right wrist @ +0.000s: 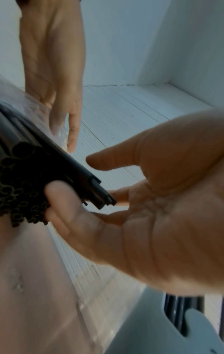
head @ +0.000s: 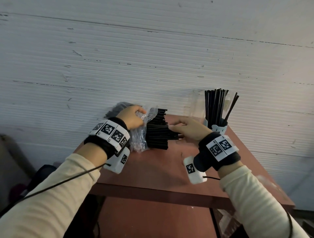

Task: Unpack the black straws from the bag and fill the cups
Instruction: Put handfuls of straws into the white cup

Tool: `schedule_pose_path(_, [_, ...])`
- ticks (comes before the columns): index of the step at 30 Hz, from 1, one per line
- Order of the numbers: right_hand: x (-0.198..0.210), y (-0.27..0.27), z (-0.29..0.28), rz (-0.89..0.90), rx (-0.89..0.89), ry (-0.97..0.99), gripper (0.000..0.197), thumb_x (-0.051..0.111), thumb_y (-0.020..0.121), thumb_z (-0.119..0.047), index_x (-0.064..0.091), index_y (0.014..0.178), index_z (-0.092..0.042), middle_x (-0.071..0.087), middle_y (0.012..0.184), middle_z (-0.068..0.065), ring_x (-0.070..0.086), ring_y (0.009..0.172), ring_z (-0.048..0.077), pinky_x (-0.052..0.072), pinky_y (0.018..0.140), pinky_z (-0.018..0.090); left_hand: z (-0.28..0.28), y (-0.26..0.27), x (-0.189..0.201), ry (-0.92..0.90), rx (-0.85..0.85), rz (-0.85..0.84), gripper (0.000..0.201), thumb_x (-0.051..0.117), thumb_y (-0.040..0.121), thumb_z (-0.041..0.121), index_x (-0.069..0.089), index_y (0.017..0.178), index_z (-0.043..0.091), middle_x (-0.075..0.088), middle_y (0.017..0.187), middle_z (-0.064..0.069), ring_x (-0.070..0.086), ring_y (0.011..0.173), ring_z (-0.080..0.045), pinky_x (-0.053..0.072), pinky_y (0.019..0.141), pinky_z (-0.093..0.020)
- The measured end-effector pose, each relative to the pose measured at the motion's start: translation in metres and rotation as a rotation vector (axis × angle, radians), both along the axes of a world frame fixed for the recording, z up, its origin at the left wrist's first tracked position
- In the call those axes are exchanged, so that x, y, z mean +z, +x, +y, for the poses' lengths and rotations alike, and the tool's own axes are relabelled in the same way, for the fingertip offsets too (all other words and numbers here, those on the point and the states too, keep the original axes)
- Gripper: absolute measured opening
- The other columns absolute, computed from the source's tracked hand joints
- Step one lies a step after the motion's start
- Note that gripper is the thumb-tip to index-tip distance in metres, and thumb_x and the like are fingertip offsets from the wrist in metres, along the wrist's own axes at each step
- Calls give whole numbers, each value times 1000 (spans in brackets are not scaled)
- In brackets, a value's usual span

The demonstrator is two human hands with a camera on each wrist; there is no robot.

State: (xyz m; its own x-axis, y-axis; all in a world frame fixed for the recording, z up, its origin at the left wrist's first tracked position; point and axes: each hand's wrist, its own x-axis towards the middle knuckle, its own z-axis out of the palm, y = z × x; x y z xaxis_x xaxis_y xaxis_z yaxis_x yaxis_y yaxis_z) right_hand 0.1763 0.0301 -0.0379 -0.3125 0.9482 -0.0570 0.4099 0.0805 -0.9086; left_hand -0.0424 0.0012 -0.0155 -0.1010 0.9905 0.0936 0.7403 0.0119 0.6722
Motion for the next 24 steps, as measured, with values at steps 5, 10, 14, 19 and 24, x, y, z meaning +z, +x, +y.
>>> schedule_pose_path(5, [-6,-19,-8,104,55,-126,29,65,90,-13,57,118,-7,63,104,14,66,80,28,60,75,40,1,2,-1,4,18,10,46,70,84,10,56,126,23,47,144,-6,51,122,-20,39,83,-24])
schedule_pose_path(10, [-3,-15,-7,129,24,-7,17,63,90,-2,63,107,1,63,96,16,64,76,21,58,57,22,2,2,-1,11,37,-3,45,73,82,10,59,123,24,48,142,-5,50,125,-20,44,94,-29])
schedule_pose_path(14, [-1,-8,-4,164,0,48,19,61,91,-3,66,108,5,65,110,29,66,96,37,55,90,46,1,4,-1,21,39,-10,45,70,84,9,57,125,22,46,143,-6,54,112,-18,44,83,-26])
schedule_pose_path(19, [-5,-8,-2,151,-30,112,13,67,89,-25,73,92,-15,69,105,24,62,104,47,49,92,61,0,6,0,32,38,-21,46,70,84,6,57,126,21,46,145,-6,52,115,-16,42,82,-23])
schedule_pose_path(24, [-4,-6,-2,219,-55,121,22,55,96,-6,64,109,9,66,91,13,68,84,23,59,82,32,-2,7,2,28,37,-20,51,71,83,5,56,128,22,45,145,-8,51,125,-24,43,86,-25])
